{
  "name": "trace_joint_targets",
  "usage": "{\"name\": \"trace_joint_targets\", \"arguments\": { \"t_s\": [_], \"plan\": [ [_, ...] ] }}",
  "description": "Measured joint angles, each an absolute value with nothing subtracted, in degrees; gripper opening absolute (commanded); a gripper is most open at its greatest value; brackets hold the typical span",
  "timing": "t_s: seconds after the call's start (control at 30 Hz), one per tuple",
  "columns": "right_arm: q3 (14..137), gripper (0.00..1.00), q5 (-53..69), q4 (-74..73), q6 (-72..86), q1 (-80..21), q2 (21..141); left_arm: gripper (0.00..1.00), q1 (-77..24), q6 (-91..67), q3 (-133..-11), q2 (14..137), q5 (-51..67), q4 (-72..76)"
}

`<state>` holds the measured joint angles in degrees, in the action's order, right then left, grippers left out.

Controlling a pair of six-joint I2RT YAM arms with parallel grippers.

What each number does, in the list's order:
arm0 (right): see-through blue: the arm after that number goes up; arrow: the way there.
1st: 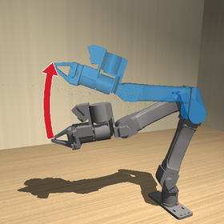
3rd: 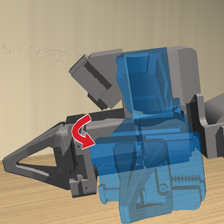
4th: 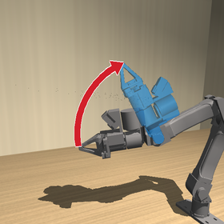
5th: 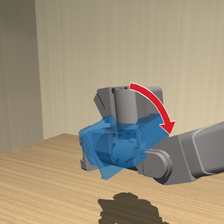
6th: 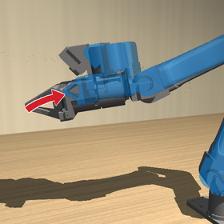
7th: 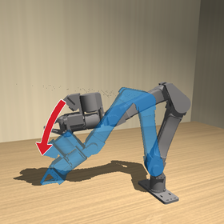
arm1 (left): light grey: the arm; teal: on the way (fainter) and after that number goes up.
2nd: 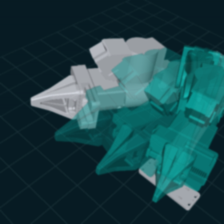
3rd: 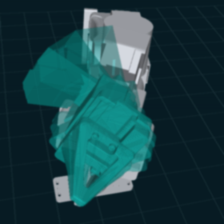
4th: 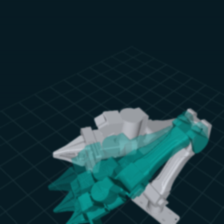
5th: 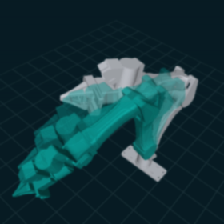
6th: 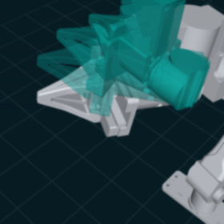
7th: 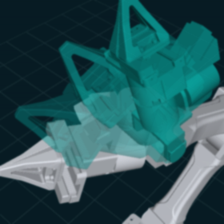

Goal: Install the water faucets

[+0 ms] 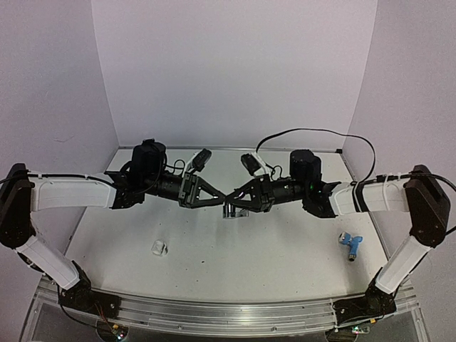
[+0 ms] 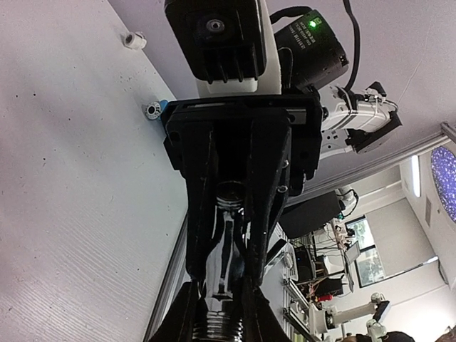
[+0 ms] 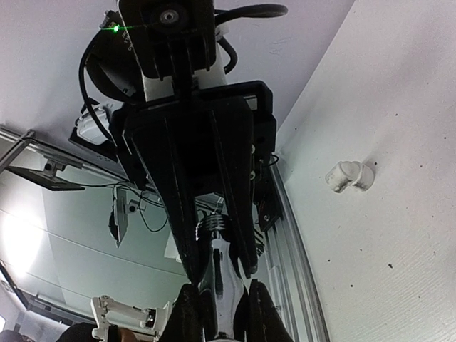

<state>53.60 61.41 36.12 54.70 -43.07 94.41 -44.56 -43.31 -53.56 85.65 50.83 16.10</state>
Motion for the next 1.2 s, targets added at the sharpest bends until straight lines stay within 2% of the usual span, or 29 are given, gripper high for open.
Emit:
{"name": "trace_joint_targets", "arguments": {
  "t_s": [0.13,0.17,0.23,0.37,0.4,0.53,0.63,0.83,0.97,1.2],
  "plan": [
    [52.64,0.00,60.01,37.23,53.76,-43.13,94.28,0.63,-44.45,-43.66,-53.54,85.65,50.43,16.08],
    [52.16,0.00,58.00,36.29,53.15,-43.18,93.82,0.83,-44.31,-44.38,-53.47,85.65,49.50,16.10],
    [51.59,0.00,55.44,32.93,51.18,-43.24,92.92,0.96,-43.70,-45.39,-53.25,85.65,48.97,16.47],
    [51.77,0.00,43.16,17.50,42.48,-43.33,89.54,0.98,-40.34,-46.85,-49.69,84.33,44.45,12.25],
    [51.99,0.00,37.19,9.41,38.15,-43.33,87.81,0.98,-39.16,-46.28,-49.58,83.55,39.81,4.05],
    [53.34,0.00,28.38,-1.96,31.00,-43.27,86.87,0.99,-38.61,-43.55,-54.04,83.15,24.27,-19.05],
    [53.84,0.00,25.06,-6.39,27.99,-43.27,86.87,0.99,-38.61,-42.37,-56.99,83.22,16.45,-30.89],
    [55.92,0.00,22.83,-12.01,24.27,-43.27,86.94,0.98,-39.48,-41.98,-60.20,87.81,8.71,-45.04],
    [56.69,0.00,23.03,-12.16,23.24,-43.27,86.94,0.88,-41.15,-42.28,-60.18,90.94,6.35,-49.04],
    [56.69,0.00,23.00,-13.17,22.48,-43.27,86.89,0.64,-42.17,-43.24,-60.18,92.92,4.36,-51.18]
  ]
}}
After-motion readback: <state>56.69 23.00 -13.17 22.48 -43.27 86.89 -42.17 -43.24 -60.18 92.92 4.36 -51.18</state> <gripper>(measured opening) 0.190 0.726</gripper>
